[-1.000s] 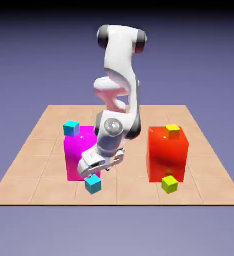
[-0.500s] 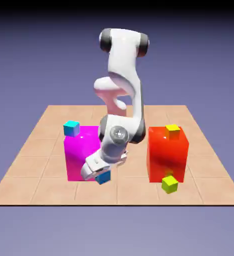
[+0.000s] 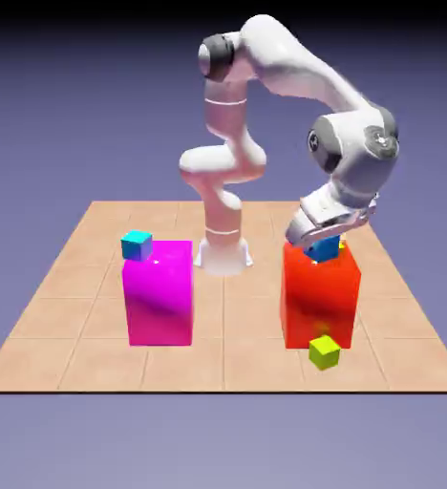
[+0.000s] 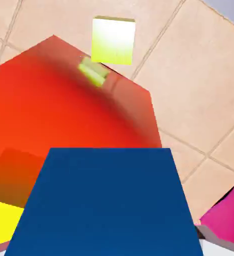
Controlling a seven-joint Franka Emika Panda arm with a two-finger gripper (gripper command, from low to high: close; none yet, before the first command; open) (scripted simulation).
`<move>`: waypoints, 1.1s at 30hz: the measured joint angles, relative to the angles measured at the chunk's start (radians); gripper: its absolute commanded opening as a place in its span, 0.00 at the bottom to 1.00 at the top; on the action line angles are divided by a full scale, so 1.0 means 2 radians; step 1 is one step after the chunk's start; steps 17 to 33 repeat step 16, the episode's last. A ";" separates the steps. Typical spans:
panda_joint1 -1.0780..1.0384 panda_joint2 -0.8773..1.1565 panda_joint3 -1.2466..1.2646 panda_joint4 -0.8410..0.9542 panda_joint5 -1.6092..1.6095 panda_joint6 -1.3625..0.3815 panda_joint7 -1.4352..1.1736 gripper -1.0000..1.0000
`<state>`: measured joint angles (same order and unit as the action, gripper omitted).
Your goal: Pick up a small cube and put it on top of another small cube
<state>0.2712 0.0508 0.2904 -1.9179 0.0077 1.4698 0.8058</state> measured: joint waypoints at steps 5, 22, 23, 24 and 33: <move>-0.022 -0.015 0.019 -0.029 0.007 0.012 0.015 0.00; -0.012 -0.011 0.019 -0.002 0.005 -0.012 0.016 1.00; -0.012 -0.011 0.019 -0.002 0.005 -0.012 0.016 1.00; -0.012 -0.011 0.019 -0.002 0.005 -0.012 0.016 1.00; -0.012 -0.011 0.019 -0.002 0.005 -0.012 0.016 1.00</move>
